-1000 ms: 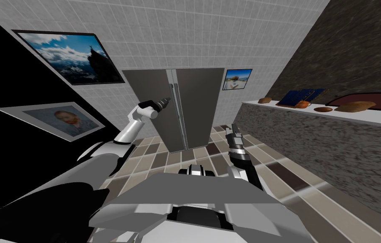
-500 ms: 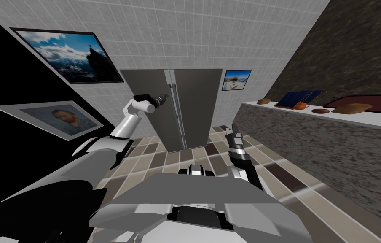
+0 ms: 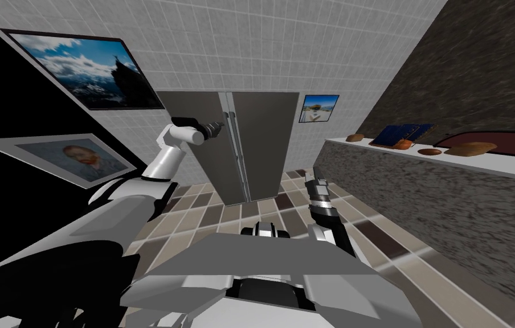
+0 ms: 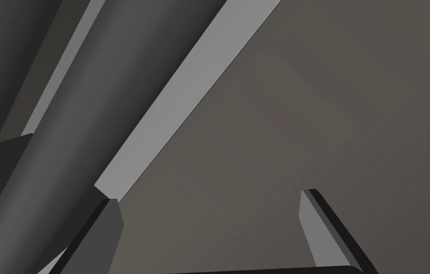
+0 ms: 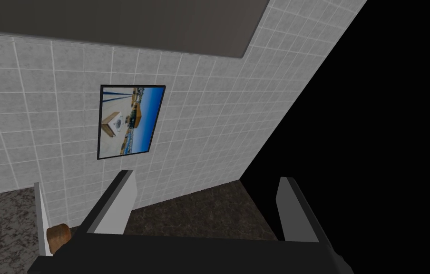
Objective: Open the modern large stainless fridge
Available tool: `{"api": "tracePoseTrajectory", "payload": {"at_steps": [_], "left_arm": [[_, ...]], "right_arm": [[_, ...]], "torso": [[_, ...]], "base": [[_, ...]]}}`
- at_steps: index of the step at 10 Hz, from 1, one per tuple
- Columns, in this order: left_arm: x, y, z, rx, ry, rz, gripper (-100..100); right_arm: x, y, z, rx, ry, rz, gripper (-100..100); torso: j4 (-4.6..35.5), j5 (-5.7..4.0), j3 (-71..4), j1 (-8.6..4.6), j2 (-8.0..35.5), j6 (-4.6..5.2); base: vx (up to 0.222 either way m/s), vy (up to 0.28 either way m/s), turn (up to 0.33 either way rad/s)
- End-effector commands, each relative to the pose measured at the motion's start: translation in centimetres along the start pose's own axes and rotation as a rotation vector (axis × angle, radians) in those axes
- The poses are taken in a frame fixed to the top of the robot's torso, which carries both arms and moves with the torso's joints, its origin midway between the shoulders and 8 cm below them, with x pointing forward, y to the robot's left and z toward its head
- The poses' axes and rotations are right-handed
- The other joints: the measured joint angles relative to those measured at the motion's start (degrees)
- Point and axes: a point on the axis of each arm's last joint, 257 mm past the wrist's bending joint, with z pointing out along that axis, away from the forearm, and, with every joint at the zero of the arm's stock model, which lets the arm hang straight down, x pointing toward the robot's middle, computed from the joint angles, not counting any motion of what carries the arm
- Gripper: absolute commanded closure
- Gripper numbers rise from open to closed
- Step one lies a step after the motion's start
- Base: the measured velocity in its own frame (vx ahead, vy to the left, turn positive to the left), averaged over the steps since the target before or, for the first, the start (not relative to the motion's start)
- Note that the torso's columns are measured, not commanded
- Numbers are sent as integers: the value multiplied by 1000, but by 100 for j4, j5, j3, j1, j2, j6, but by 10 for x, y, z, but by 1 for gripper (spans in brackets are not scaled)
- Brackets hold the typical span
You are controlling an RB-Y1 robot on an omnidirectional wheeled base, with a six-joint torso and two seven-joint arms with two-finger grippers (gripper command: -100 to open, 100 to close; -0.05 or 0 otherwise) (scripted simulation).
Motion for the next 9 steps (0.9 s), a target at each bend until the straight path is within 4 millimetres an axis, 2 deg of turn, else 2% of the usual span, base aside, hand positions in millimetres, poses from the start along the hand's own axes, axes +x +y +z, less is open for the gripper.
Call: {"api": "tracePoseTrajectory", "payload": {"at_steps": [1,2,6,9], "left_arm": [[-21,-13,-2,-3,-4,-3,-100],[-30,-13,-3,-17,-4,-5,-100],[-42,-19,-6,-21,-8,-7,-100],[-62,-25,-12,-38,-10,-12,-100]], "right_arm": [[0,0,0,0,0,0,0],[0,0,0,0,0,0,0],[0,0,0,0,0,0,0],[0,0,0,0,0,0,0]], "torso": [[-1,-4,0,-6,1,6],[-2,-6,-2,-11,-1,5],[9,-25,2,-36,6,20],[9,-32,3,-54,7,17]], "base": [[7,-47,-19],[13,-90,-19],[9,-27,-5],[11,-45,-11]]}}
